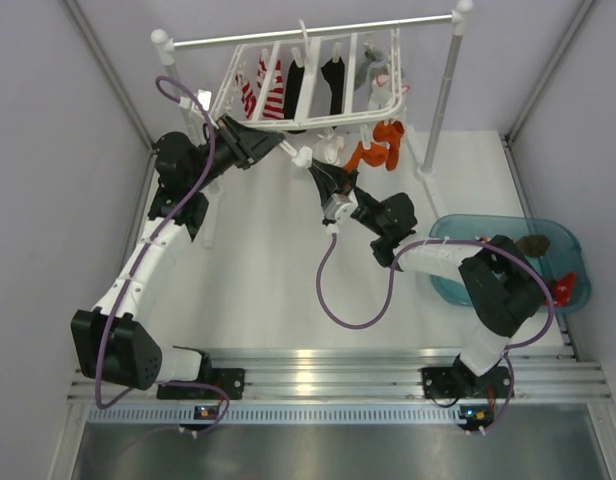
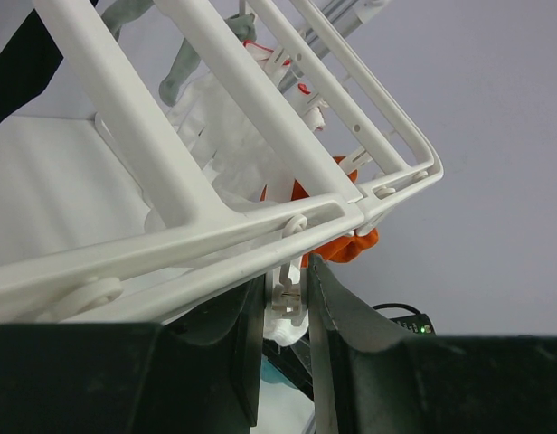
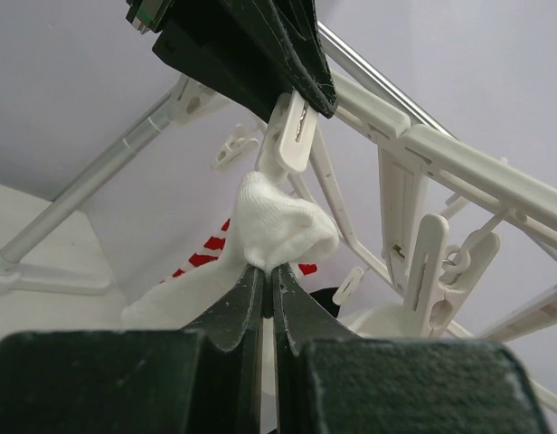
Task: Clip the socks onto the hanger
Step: Clamp the sock onto the hanger.
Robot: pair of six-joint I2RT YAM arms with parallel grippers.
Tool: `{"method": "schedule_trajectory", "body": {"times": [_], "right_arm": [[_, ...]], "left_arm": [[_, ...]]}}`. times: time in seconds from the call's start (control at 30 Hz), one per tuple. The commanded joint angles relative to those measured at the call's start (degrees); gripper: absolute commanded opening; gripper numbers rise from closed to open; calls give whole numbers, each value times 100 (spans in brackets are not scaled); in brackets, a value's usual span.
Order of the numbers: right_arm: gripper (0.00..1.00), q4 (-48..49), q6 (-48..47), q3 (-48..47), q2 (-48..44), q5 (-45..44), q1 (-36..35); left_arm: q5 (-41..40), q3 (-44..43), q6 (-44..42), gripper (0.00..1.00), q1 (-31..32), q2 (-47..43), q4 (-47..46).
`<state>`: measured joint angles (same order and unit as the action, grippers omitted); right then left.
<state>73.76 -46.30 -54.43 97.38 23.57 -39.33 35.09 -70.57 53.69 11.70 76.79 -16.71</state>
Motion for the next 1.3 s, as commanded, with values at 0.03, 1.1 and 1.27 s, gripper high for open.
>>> {"method": "schedule_trajectory", "body": {"times": [0.03,1.1,1.27], "right_arm": [[0,1721,122,-190,0,-37,-110],[0,1545,95,-542,281,113,-224],[0,1554,113,-647,316,33,-250]], "left_arm": [[147,96,-113,0,-10,-51,-105],[419,131,309,0,-37,-51,-227],[402,140,309,0,-37,-51,-192]]}}
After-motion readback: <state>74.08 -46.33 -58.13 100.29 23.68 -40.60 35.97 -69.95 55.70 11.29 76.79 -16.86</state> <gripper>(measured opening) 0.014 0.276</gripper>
